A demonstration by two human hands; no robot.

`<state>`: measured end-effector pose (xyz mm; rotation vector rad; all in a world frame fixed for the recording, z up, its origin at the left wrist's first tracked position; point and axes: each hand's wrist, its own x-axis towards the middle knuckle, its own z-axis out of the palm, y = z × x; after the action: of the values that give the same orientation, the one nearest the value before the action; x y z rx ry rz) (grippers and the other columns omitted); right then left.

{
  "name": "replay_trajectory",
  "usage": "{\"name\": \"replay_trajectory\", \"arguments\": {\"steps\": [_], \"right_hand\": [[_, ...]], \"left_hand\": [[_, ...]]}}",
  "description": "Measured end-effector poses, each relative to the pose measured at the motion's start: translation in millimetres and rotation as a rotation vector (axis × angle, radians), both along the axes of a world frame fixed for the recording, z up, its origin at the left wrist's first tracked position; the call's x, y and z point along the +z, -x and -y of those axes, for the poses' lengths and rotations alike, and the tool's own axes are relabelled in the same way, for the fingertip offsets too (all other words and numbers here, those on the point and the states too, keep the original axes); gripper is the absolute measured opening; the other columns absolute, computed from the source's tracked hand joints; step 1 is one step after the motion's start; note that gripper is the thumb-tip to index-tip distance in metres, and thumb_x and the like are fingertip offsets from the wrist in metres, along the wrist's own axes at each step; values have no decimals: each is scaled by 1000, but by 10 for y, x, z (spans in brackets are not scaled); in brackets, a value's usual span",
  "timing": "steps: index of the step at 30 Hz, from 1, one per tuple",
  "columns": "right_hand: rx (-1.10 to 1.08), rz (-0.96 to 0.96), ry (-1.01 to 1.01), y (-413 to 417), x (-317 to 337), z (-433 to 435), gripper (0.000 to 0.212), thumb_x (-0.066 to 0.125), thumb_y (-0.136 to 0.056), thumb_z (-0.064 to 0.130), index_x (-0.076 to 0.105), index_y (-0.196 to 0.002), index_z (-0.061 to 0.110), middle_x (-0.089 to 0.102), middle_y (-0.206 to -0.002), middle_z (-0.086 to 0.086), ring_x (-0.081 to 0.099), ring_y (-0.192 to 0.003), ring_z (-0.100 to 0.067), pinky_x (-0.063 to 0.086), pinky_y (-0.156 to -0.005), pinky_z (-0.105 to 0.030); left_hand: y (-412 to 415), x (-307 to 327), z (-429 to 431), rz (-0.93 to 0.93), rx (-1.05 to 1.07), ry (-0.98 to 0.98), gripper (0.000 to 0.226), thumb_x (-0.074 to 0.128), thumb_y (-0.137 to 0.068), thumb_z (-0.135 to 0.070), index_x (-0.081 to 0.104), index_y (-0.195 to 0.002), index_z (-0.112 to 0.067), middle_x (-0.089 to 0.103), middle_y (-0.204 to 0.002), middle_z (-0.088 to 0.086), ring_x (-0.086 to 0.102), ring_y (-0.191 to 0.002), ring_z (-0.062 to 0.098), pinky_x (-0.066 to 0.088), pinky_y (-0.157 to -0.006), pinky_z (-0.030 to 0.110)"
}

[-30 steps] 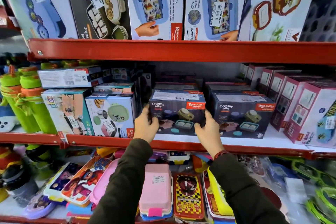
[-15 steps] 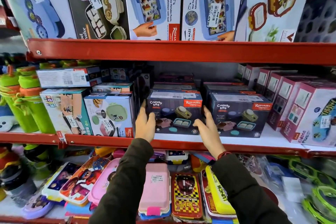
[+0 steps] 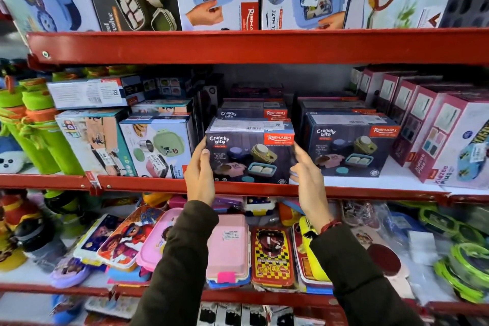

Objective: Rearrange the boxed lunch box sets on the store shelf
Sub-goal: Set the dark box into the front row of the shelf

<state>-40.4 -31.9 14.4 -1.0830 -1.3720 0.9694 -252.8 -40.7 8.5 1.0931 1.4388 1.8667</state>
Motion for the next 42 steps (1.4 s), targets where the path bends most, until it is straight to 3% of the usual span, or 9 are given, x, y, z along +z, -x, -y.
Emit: {"name": "replay_trajectory", "arguments": {"steps": [3,7,12,18,23,28,32,37,42], "right_hand": [[8,10,-16,-22,-30,21,53,39,-99,19,44,-148,39,52,-132,33,49,-127,12,37,-122,-35],[57,2,-22,-63,-30,19,57,41,-95,25,43,-151,35,48,-146,20,45,-141,-4,35,-125,-41],[48,-38,-63,-205,-68,7,62,42,-89,27,45,-151,33,45,-159,11,40,-147,-8,32,-126,-44],[-63,-106,-164,-695,-18,-79,55,43,-90,21,55,-142,31,55,-148,9,52,-134,-11,44,-115,-38],[-183,-166,-240,-1197,19,-128,51,45,-98,5,54,-143,27,53,-144,8,52,-128,1,41,-97,-6],[-281,-181,-217,-1660,6,-285,64,45,-92,25,37,-156,29,34,-162,13,29,-151,-1,26,-125,-31],[-254,-159,-93,-1914,25,-483,63,43,-96,32,32,-158,32,24,-166,14,18,-156,-7,18,-130,-44],[-136,-144,-17,-2054,16,-658,46,37,-106,15,39,-151,25,40,-152,10,37,-142,-10,25,-128,-46],[-172,-134,-25,-2145,-63,-525,46,36,-105,23,49,-149,28,50,-156,1,50,-139,-16,39,-121,-45]], "left_hand": [[-29,2,11,-31,33,-7,41,43,-105,-31,54,-143,-21,57,-149,5,51,-140,19,38,-122,43],[-148,34,29,-68,91,-38,41,43,-107,-21,48,-148,-18,53,-152,4,48,-134,9,35,-115,26],[-433,-22,51,-201,323,-117,53,45,-97,-34,42,-149,-25,49,-150,2,41,-140,16,31,-123,47],[-1136,157,122,-467,390,-308,39,46,-97,-24,54,-135,-19,55,-140,6,45,-132,17,27,-114,31],[-1938,181,-3,-483,105,-334,41,48,-101,-18,47,-142,-19,52,-139,1,48,-130,17,38,-114,47],[-2394,94,-243,-280,-83,-174,53,44,-106,-29,29,-156,-25,32,-160,-6,29,-151,12,25,-128,41],[-2428,165,-475,-84,-54,-26,54,37,-108,-36,26,-158,-21,27,-166,2,22,-155,17,17,-130,42],[-2407,265,-516,58,-129,55,51,32,-108,-44,33,-155,-25,36,-162,-1,32,-146,10,20,-117,24],[-2345,96,-464,-7,-111,32,56,36,-93,-71,51,-137,-40,54,-148,-6,47,-141,16,32,-124,48]]}}
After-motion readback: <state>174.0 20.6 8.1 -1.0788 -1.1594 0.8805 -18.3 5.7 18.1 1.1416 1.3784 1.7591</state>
